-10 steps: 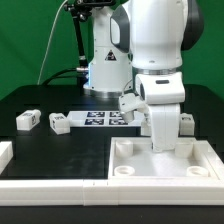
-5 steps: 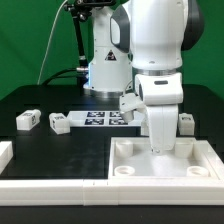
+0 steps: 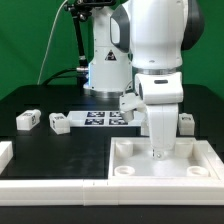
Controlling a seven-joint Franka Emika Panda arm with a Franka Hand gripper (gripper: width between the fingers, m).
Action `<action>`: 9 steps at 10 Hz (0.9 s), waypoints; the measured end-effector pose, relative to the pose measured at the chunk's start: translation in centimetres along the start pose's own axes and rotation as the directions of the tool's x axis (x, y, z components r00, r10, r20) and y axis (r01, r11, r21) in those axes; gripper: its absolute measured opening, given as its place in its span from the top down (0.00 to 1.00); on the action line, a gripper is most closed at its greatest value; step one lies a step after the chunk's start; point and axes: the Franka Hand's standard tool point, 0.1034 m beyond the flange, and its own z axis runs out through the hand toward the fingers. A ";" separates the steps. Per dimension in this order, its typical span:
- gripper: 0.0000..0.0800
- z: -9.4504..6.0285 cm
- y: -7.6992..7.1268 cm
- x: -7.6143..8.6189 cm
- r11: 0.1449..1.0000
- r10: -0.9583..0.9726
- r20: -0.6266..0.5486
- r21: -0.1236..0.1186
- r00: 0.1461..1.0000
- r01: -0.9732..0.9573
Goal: Assemble one leg
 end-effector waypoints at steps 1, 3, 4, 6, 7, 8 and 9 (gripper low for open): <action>0.19 0.0 0.0 0.0 1.000 0.000 0.000 0.000 1.000 0.000; 0.19 -0.1 0.0 0.0 1.000 0.005 0.000 -0.001 1.000 -0.005; 0.19 -0.8 -0.3 0.0 0.999 0.042 0.003 -0.007 0.999 -0.041; 0.19 -2.9 -2.4 0.8 0.989 0.147 0.013 -0.019 0.989 -0.147; 0.19 -3.7 -3.6 1.4 0.979 0.202 0.020 -0.022 0.979 -0.202; 0.19 -3.9 -4.3 2.0 0.971 0.238 0.028 -0.015 0.971 -0.238; 0.19 -3.6 -4.1 1.7 0.969 0.247 0.028 -0.011 0.969 -0.247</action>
Offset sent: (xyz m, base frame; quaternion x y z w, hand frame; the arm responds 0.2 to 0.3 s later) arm -0.0167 -0.0019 0.0278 -0.0160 -0.0072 0.0592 0.9981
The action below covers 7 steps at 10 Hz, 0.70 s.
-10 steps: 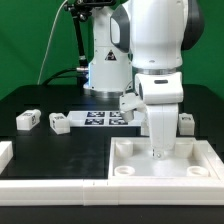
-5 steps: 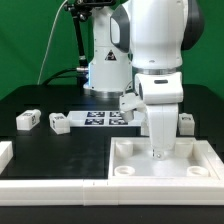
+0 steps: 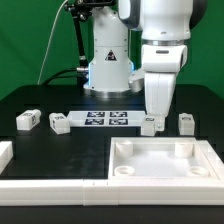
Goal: Assemble one leg
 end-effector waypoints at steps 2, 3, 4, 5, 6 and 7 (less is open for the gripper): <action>0.19 0.1 0.0 0.0 0.999 0.037 -0.001 0.003 0.999 -0.037; 0.19 0.1 -0.1 0.1 0.988 0.153 -0.003 0.005 0.988 -0.153; 0.19 0.0 -0.2 0.2 0.966 0.257 -0.008 0.003 0.966 -0.257; 0.19 0.0 -1.2 0.6 0.902 0.430 -0.038 -0.013 0.902 -0.431; 0.19 0.1 -2.8 0.8 0.820 0.572 -0.054 -0.008 0.819 -0.573; 0.19 0.3 -3.9 1.0 0.718 0.695 -0.050 0.010 0.717 -0.696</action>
Offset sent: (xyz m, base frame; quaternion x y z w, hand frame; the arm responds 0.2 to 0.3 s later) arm 0.0000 0.0000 0.0000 0.0000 0.0000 0.2377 0.9713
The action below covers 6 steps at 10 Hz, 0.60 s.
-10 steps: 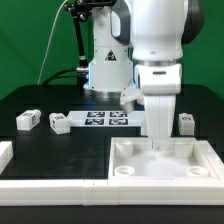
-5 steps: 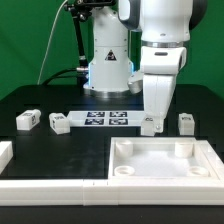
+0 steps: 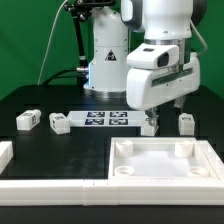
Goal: Assemble one leg
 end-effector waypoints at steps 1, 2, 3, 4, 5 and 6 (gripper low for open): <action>0.19 0.1 -0.9 0.0 0.990 0.141 0.002 0.009 0.990 -0.141; 0.19 0.1 -1.6 0.3 0.965 0.261 0.005 0.018 0.965 -0.261; 0.19 0.1 -2.2 0.4 0.932 0.362 0.009 0.027 0.932 -0.362; 0.19 0.2 -2.6 0.5 0.888 0.458 0.014 0.035 0.889 -0.459; 0.19 0.2 -2.7 0.6 0.860 0.508 0.016 0.040 0.861 -0.509; 0.19 0.2 -2.7 0.6 0.837 0.546 0.019 0.043 0.838 -0.546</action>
Offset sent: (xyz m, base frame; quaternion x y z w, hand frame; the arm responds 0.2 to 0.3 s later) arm -0.0031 0.0179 0.0025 0.0099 -0.0122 0.3097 0.9507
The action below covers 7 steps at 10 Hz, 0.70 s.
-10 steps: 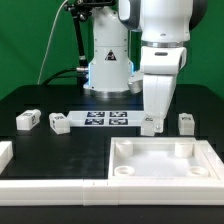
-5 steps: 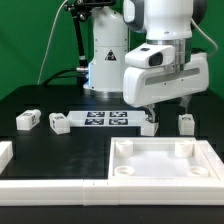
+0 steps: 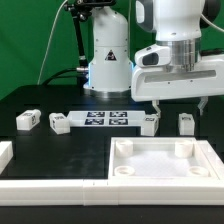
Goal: Assemble one leg
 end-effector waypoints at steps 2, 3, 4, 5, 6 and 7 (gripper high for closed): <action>0.19 0.0 -0.2 -0.1 0.996 0.085 0.007 0.007 0.996 -0.085; 0.19 0.1 -0.3 -0.3 0.996 0.087 0.026 0.002 0.996 -0.087; 0.19 0.5 -1.3 -0.8 0.997 0.074 0.025 0.004 0.997 -0.074; 0.19 0.7 -1.5 -1.8 0.998 0.062 0.110 -0.017 0.992 -0.060; 0.19 0.4 -1.6 -1.6 0.998 0.063 0.196 -0.028 0.979 -0.059; 0.19 0.3 -1.8 -1.2 0.998 0.063 0.234 -0.032 0.970 -0.058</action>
Offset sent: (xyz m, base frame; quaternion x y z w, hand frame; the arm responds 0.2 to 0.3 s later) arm -0.0155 0.0269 -0.0098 -0.0233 0.0214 -0.0246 0.9992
